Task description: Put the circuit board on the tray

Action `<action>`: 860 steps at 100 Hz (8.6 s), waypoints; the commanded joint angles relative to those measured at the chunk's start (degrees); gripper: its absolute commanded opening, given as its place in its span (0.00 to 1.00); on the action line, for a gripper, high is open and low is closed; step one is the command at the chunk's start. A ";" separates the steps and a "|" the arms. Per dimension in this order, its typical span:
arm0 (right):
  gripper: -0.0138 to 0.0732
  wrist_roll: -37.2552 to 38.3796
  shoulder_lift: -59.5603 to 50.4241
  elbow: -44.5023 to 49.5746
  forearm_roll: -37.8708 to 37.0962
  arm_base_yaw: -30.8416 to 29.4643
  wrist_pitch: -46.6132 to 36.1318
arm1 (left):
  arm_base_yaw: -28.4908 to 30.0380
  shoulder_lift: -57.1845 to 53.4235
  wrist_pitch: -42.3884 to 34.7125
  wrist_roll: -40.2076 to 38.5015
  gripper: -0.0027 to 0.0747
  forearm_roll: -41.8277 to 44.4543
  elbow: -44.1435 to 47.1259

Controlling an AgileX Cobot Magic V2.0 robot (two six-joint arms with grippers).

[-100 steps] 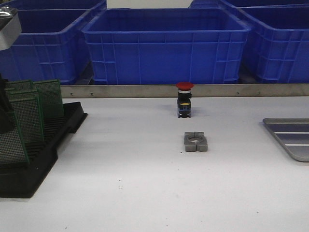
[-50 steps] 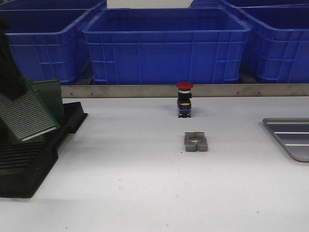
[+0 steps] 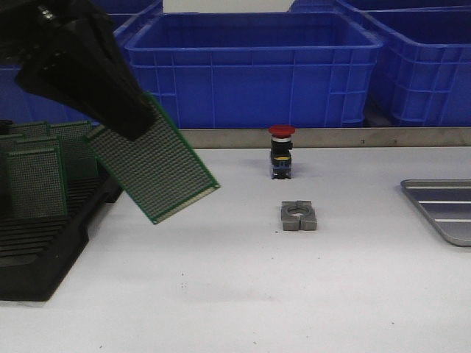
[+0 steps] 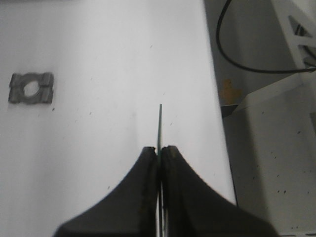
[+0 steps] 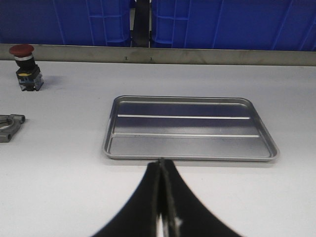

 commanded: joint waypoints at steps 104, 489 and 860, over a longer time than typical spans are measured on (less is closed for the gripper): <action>0.09 0.00 8.29 -11.93 9.68 -0.10 4.80 | -4.27 -1.95 1.26 -0.65 0.01 -12.63 -1.75; 0.87 -60.27 89.10 -47.12 66.92 -6.63 1.35 | -2.03 -1.95 -0.91 -0.85 0.70 -5.56 -1.75; 0.65 -97.74 85.23 -50.49 78.72 22.88 30.33 | -3.32 10.63 7.23 -8.76 0.01 -12.25 -16.31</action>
